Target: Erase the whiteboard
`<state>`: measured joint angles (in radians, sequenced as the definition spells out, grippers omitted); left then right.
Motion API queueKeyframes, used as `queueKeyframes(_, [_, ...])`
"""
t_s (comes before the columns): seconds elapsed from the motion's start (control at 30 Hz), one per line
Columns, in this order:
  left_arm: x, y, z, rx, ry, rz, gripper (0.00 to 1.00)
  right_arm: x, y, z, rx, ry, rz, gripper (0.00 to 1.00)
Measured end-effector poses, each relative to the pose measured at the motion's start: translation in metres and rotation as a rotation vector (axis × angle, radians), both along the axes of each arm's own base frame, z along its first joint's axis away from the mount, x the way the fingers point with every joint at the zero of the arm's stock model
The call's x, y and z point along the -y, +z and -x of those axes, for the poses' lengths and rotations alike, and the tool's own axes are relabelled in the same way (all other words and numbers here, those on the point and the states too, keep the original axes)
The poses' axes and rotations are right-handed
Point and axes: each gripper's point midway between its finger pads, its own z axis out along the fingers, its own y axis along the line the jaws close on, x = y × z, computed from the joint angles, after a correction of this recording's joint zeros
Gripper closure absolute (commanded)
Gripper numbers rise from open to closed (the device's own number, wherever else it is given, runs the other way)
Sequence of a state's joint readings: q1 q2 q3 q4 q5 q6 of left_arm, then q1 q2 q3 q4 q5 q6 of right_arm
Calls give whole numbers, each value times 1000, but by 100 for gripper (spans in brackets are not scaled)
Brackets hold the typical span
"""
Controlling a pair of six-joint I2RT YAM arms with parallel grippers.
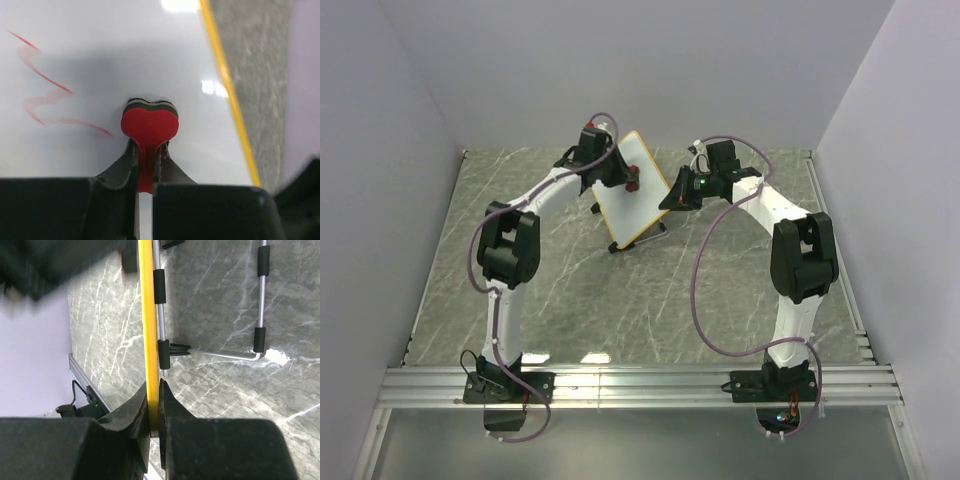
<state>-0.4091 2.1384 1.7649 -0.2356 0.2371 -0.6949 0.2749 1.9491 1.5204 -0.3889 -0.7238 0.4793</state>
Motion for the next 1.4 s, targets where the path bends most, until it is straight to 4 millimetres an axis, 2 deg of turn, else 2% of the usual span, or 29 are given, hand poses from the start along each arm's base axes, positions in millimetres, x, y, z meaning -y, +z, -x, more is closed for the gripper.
queueKeyframes(0.13, [-36, -22, -41, -22, 74, -23, 100, -1, 0, 0, -4, -3, -3, 100])
queueKeyframes(0.2, [-52, -33, -52, -30, 100, -38, 100, -2, 1, 1, -11, -7, -6, 100])
queueKeyframes(0.27, [-62, -41, -55, -39, 123, -56, 100, -2, 1, 1, -14, -8, -8, 100])
queueKeyframes(0.57, [-75, -51, -58, -25, 143, -95, 100, -3, 2, 1, -17, -8, -11, 100])
queueKeyframes(0.83, [-113, -79, -68, -84, 183, -172, 100, -5, 3, 2, -16, -5, -11, 100])
queueKeyframes(1.13, [-100, -71, -73, -44, 20, -194, 100, -5, 1, 6, -37, -1, -6, 100])
queueKeyframes(1.4, [-64, -52, -59, 31, -133, -218, 100, -4, -1, 9, -59, -2, -4, 100])
